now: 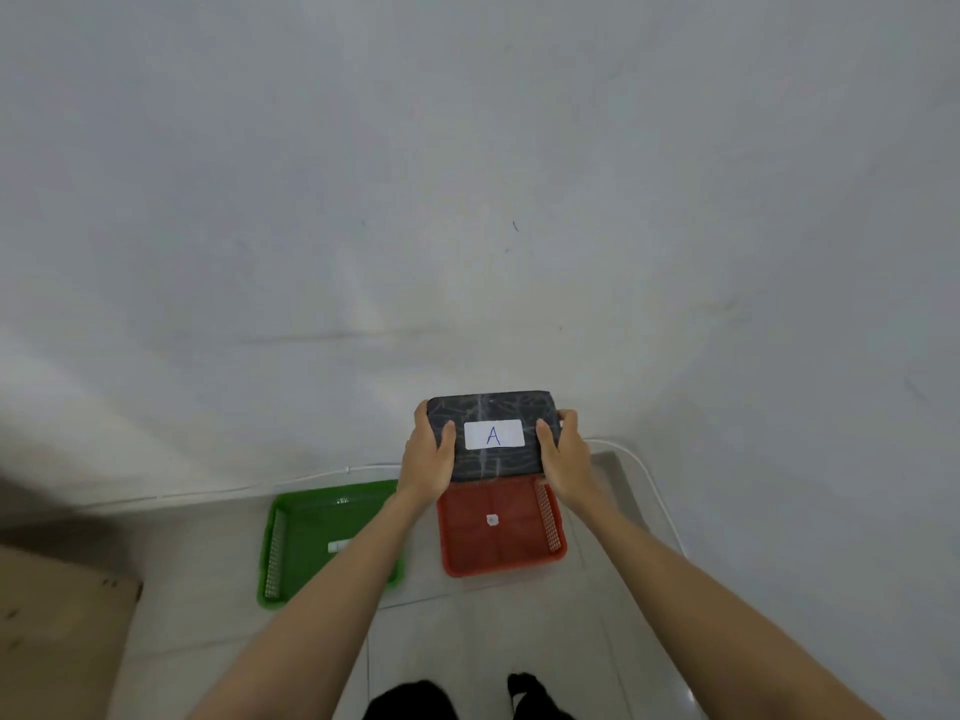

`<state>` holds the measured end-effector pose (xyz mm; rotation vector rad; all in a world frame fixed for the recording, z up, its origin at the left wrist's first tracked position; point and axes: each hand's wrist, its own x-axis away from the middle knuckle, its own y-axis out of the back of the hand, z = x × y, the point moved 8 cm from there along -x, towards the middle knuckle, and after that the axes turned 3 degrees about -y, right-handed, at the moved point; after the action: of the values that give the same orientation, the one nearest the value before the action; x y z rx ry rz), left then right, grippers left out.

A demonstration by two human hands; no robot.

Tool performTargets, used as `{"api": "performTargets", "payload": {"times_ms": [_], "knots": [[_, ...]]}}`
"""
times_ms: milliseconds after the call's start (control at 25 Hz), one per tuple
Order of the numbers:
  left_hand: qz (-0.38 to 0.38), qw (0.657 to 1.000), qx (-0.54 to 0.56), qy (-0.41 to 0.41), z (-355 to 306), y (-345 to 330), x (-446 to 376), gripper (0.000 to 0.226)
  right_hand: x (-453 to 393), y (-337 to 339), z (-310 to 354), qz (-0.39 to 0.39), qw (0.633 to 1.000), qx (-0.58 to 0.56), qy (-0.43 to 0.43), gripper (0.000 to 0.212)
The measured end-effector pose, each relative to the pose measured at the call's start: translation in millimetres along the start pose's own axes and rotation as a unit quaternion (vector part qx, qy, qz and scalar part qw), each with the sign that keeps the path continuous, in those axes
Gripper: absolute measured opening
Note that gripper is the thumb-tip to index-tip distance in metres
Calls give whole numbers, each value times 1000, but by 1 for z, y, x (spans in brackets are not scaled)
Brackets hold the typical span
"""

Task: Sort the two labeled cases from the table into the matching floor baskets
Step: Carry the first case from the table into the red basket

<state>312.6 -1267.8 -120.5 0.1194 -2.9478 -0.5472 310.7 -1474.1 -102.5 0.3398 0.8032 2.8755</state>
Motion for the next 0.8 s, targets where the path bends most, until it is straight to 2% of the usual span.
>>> {"api": "performTargets", "payload": {"times_ms": [160,280,400,560,680,800], "knots": [[1,993,13,114,63,-62,-11,61,-44,-2,-79,32,999,9,-32,35],[39,987,32,155,134,-117,-30,51,-80,-29,-161,39,998,12,-50,33],[44,985,0,166,220,-169,-56,44,-122,-78,-258,53,994,4,-94,27],[56,975,-7,217,348,-229,-97,47,-181,-164,-390,128,975,-42,-175,21],[98,959,-17,265,426,-268,-131,44,-215,-218,-469,176,964,-25,-196,26],[151,940,35,304,480,-303,-161,41,-245,-254,-536,193,957,-7,-215,35]]}}
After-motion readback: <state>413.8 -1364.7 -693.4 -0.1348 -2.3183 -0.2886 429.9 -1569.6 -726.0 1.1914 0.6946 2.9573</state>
